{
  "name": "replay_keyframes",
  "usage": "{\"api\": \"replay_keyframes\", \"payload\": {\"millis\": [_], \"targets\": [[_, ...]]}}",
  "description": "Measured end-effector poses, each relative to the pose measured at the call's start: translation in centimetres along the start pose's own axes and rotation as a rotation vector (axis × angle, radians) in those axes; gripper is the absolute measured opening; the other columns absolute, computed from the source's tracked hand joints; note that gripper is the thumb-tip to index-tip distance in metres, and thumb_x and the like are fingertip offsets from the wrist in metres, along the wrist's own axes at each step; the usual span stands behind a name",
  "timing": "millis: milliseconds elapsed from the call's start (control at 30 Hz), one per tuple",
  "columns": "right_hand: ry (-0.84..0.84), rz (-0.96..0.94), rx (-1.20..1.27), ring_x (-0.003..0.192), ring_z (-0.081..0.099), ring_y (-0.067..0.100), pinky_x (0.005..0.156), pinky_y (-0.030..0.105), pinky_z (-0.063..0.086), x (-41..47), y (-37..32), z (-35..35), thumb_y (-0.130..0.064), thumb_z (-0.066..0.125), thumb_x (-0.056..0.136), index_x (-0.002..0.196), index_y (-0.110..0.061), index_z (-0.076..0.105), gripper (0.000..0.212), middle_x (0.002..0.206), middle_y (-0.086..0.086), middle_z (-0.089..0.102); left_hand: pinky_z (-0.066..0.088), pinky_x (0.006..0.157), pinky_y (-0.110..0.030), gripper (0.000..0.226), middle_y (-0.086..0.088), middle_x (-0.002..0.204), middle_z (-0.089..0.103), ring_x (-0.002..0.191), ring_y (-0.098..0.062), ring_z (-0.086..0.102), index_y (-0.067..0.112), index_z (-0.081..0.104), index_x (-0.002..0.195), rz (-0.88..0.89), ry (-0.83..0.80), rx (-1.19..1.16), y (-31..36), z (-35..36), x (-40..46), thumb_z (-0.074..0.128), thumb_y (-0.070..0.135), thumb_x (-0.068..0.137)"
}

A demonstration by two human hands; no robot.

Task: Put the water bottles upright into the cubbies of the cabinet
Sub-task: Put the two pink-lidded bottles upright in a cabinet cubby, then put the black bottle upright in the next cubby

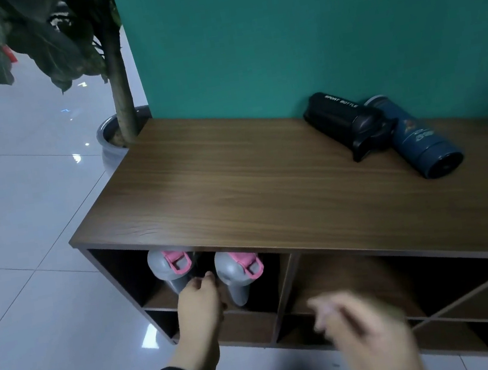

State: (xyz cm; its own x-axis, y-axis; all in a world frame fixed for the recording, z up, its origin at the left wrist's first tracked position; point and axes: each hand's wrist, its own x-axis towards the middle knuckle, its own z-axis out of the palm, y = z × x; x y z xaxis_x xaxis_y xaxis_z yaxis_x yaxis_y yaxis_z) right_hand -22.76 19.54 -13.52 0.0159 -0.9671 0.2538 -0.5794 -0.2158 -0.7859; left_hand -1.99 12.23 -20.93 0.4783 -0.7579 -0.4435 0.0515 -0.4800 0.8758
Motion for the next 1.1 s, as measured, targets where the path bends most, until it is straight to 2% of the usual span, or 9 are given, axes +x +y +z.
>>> {"api": "replay_keyframes", "payload": {"millis": [67,133,233,300,400,633,800,933,1100], "targets": [[0.19,0.037,0.078,0.077,0.066,-0.007,0.07,0.002,0.043,3.2,-1.3,-3.3,-0.039,0.063,0.088,0.076,-0.032,0.07,0.016,0.081,-0.017,0.073,0.04,0.058,-0.033,0.034,-0.01,0.065,0.057,0.058,-0.025,0.053,0.006,0.058,0.071,0.042,-0.028,0.019,0.3,0.1,-1.7,0.049,0.023,0.099],[0.289,0.144,0.171,0.091,0.065,-0.005,0.08,0.008,0.047,7.4,-0.5,-5.5,-0.035,0.068,0.087,0.097,-0.031,0.069,0.01,0.094,-0.015,0.072,0.038,0.055,-0.03,0.039,-0.007,0.06,0.054,0.053,-0.021,0.05,0.009,0.055,0.065,0.066,-0.076,0.041,0.4,0.3,-3.3,0.05,0.025,0.1],[0.35,0.334,0.245,0.116,0.058,0.008,0.096,0.025,0.044,13.6,1.7,-6.9,-0.049,0.07,0.082,0.138,-0.023,0.05,0.064,0.13,-0.005,0.061,0.038,0.055,-0.029,0.042,-0.007,0.062,0.055,0.054,-0.02,0.051,0.005,0.059,0.069,0.07,-0.129,0.053,0.4,0.5,-4.3,0.051,0.031,0.101],[0.342,0.446,0.275,0.129,0.05,0.017,0.099,0.03,0.038,16.9,2.9,-6.8,-0.055,0.071,0.08,0.151,-0.02,0.03,0.09,0.147,0.001,0.049,0.038,0.053,-0.028,0.047,-0.009,0.065,0.056,0.055,-0.021,0.051,-0.008,0.06,0.08,0.054,-0.134,0.045,0.6,0.5,-4.2,0.05,0.033,0.101],[0.386,0.519,0.334,0.137,0.043,0.025,0.104,0.035,0.034,21.1,3.5,-6.0,-0.055,0.072,0.078,0.154,-0.015,0.018,0.101,0.151,0.006,0.043,0.04,0.051,-0.028,0.05,-0.01,0.067,0.06,0.055,-0.02,0.054,-0.013,0.061,0.092,0.05,-0.105,0.052,0.8,0.6,-3.8,0.05,0.035,0.101],[0.535,0.716,0.336,0.148,0.022,0.036,0.118,0.051,0.023,27.5,5.2,-3.6,-0.08,0.068,0.053,0.155,-0.018,0.007,0.134,0.154,0.011,0.039,0.042,0.051,-0.027,0.042,-0.007,0.064,0.065,0.053,-0.019,0.056,0.006,0.067,0.076,0.045,-0.089,0.02,0.8,0.6,-2.8,0.051,0.037,0.101],[0.638,0.745,0.342,0.137,0.041,0.035,0.116,0.047,0.028,30.0,6.3,-3.0,-0.079,0.065,0.053,0.147,-0.013,0.022,0.122,0.138,0.01,0.054,0.043,0.056,-0.028,0.047,0.001,0.052,0.064,0.048,-0.015,0.055,-0.007,0.068,0.083,0.06,-0.093,0.021,1.2,1.1,-2.9,0.051,0.033,0.101],[0.672,0.696,0.343,0.138,0.041,0.031,0.117,0.041,0.026,30.6,6.9,-2.7,-0.064,0.071,0.069,0.15,-0.013,0.02,0.109,0.146,0.008,0.048,0.043,0.057,-0.028,0.047,0.0,0.053,0.062,0.049,-0.016,0.054,-0.009,0.067,0.088,0.069,-0.093,0.012,1.2,1.3,-2.9,0.051,0.033,0.102],[0.694,0.594,0.349,0.124,0.055,0.024,0.089,0.024,0.037,29.8,6.5,-2.2,-0.044,0.078,0.075,0.148,-0.015,0.029,0.092,0.145,0.009,0.047,0.044,0.063,-0.033,0.047,0.003,0.046,0.064,0.051,-0.016,0.056,0.001,0.068,0.072,0.088,-0.076,-0.014,1.2,1.1,-2.9,0.051,0.033,0.102]]}}
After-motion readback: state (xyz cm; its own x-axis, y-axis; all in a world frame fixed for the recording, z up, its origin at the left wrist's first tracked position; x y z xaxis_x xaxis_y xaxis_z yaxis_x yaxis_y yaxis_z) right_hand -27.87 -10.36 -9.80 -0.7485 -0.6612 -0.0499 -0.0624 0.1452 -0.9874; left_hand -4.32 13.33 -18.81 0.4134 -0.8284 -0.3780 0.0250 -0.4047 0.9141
